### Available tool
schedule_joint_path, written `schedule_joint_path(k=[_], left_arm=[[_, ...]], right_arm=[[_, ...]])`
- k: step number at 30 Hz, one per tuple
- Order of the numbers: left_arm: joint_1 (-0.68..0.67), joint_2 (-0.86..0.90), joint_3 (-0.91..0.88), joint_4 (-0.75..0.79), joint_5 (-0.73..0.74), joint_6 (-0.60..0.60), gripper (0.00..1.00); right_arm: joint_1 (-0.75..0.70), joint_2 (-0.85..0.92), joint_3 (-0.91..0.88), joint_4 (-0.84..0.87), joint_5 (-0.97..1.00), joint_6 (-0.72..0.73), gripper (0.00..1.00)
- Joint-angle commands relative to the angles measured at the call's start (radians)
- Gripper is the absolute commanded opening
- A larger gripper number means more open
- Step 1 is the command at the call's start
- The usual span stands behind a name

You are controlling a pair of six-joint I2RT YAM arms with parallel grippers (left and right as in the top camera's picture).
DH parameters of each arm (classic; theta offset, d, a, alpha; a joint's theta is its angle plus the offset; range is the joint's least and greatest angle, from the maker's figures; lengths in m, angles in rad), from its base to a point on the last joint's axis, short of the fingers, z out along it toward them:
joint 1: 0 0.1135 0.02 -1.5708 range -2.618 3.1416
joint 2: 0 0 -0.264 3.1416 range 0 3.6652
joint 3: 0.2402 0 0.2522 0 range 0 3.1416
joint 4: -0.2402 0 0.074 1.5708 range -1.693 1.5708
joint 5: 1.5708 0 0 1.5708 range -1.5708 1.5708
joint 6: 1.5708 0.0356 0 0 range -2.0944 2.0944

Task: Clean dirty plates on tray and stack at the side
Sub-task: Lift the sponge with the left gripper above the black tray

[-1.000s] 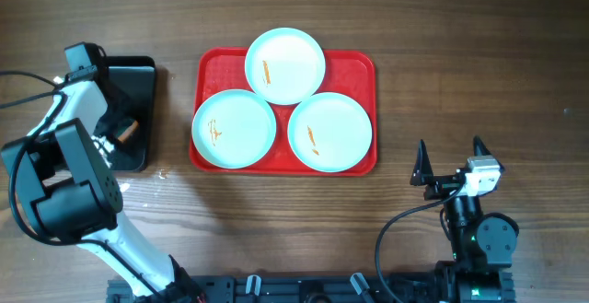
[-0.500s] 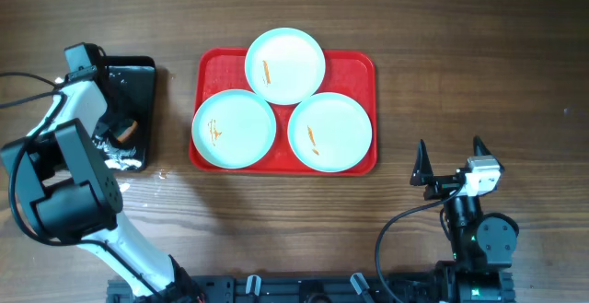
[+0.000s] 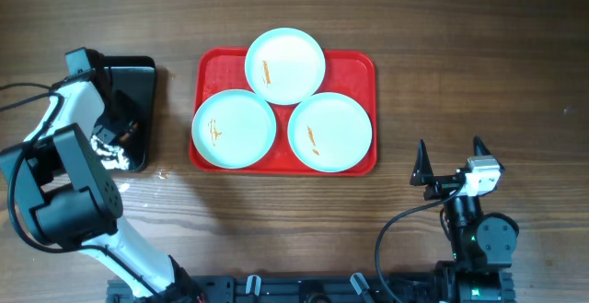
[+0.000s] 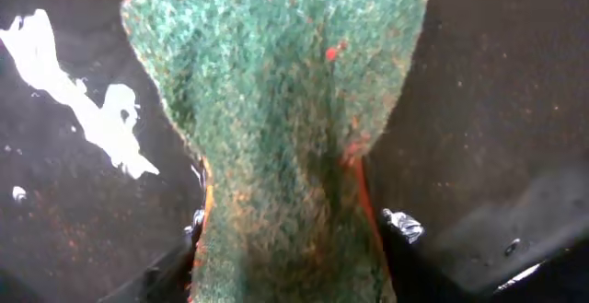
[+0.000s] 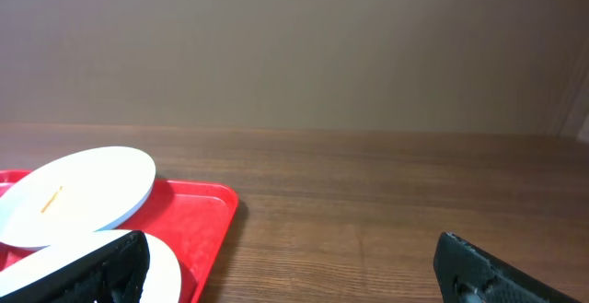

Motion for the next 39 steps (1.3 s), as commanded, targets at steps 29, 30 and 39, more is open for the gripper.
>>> schedule_joint_path(k=[29, 30, 39], left_arm=[[0.003, 0.012, -0.008, 0.159, -0.025, -0.002, 0.28], [0.003, 0.012, -0.008, 0.156, -0.025, -0.002, 0.25], [0.003, -0.082, -0.008, 0.11, -0.026, -0.002, 0.04]], right_arm=[[-0.002, -0.006, -0.001, 0.002, 0.01, -0.017, 1.0], [-0.002, -0.006, -0.001, 0.002, 0.01, -0.018, 1.0], [-0.002, -0.006, -0.001, 0.002, 0.01, -0.018, 1.0]])
